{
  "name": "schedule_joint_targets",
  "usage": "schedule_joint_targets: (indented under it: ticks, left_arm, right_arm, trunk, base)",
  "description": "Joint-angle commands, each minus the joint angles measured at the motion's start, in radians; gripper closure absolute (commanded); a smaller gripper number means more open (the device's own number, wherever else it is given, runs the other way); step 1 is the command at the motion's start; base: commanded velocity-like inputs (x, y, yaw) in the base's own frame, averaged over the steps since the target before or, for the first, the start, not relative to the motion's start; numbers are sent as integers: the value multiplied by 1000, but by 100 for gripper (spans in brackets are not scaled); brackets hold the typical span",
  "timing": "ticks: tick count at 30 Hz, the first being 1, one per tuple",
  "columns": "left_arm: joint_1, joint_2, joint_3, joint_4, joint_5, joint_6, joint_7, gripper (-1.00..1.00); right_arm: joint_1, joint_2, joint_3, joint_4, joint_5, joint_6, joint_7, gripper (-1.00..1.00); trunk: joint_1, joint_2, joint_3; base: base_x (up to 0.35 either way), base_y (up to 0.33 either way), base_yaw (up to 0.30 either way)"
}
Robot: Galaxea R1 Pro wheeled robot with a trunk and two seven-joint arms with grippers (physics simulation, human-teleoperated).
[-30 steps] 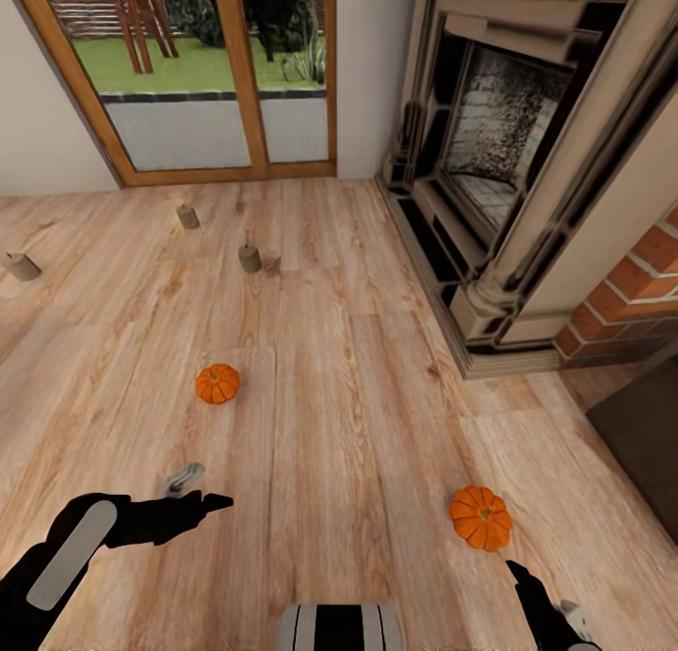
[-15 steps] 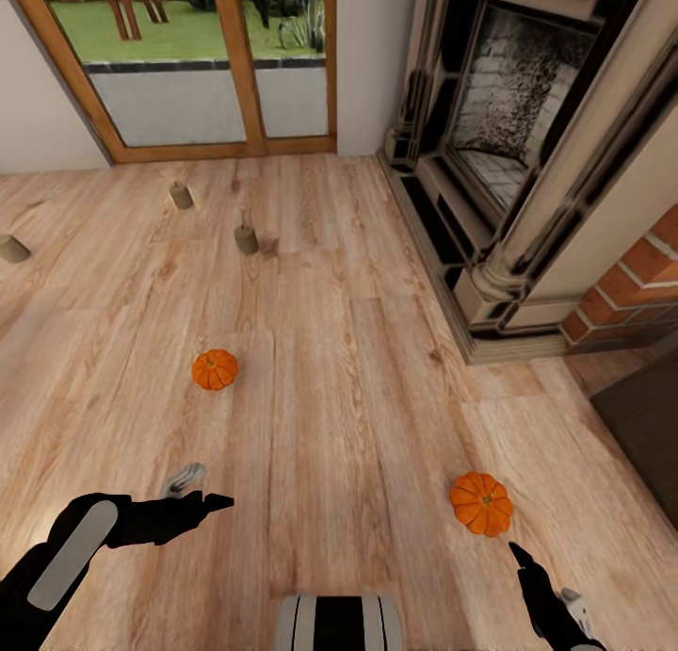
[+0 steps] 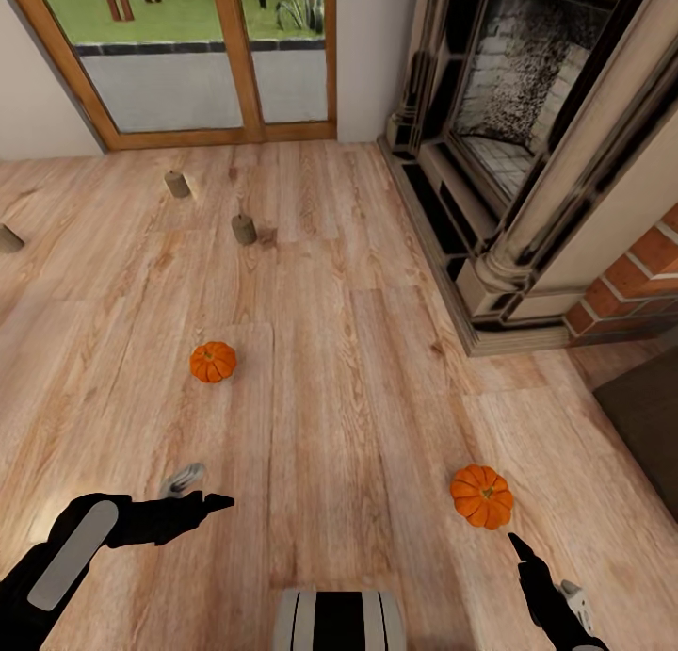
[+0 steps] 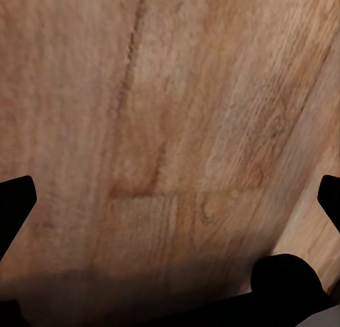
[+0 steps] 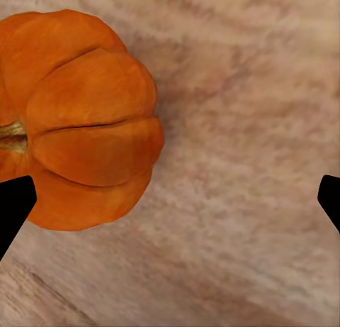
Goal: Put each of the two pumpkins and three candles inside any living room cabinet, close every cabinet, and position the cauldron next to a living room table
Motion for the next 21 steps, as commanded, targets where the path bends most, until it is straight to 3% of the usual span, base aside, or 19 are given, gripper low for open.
schedule_joint_targets:
  ticks: [1, 21]
  left_arm:
    - [0, 1, -2, 0, -2, 2, -2, -100]
    - [0, 0, -10, 0, -2, 2, -2, -100]
  right_arm:
    - [0, 0, 8, 0, -10, 1, 4, -100]
    - [0, 5, 8, 0, -9, -6, 4, -100]
  trunk:
    - [0, 0, -1]
    - [0, 0, -1]
  base:
    - [0, 0, 0]
    - [139, 0, 0]
